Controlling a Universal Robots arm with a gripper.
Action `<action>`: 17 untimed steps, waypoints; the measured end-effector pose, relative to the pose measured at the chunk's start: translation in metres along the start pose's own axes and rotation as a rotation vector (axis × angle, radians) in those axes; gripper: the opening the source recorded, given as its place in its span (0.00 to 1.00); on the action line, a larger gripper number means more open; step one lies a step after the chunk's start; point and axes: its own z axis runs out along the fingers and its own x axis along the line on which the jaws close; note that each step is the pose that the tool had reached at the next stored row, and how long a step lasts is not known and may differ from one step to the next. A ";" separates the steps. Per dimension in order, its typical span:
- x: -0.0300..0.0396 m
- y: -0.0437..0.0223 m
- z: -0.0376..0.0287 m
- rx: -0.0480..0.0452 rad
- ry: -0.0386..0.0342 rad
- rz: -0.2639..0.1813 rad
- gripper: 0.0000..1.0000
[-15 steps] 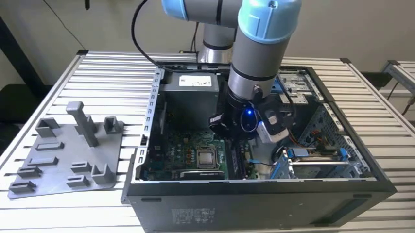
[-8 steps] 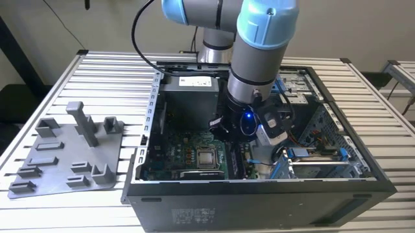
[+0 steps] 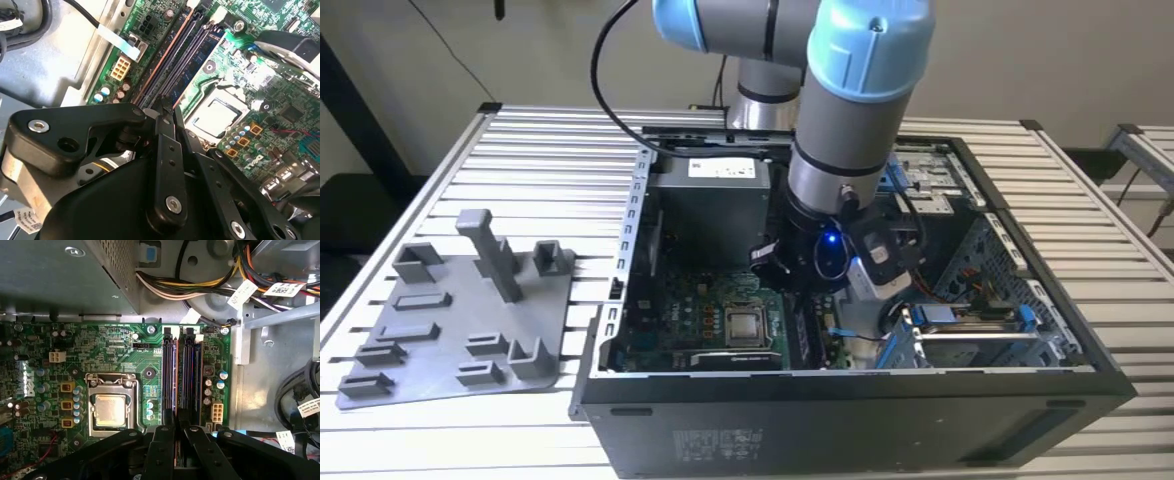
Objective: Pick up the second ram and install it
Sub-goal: 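Insert the second ram into the second slot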
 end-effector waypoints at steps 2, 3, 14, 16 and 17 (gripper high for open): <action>0.0000 -0.0001 0.0012 0.0003 0.0001 0.000 0.14; 0.0001 -0.0005 0.0017 0.0005 0.0001 0.000 0.14; 0.0000 -0.0008 0.0070 0.0005 -0.0001 0.015 0.14; 0.0000 -0.0007 0.0074 0.0014 -0.0002 0.015 0.14; 0.0000 -0.0007 0.0077 0.0032 -0.0002 0.015 0.14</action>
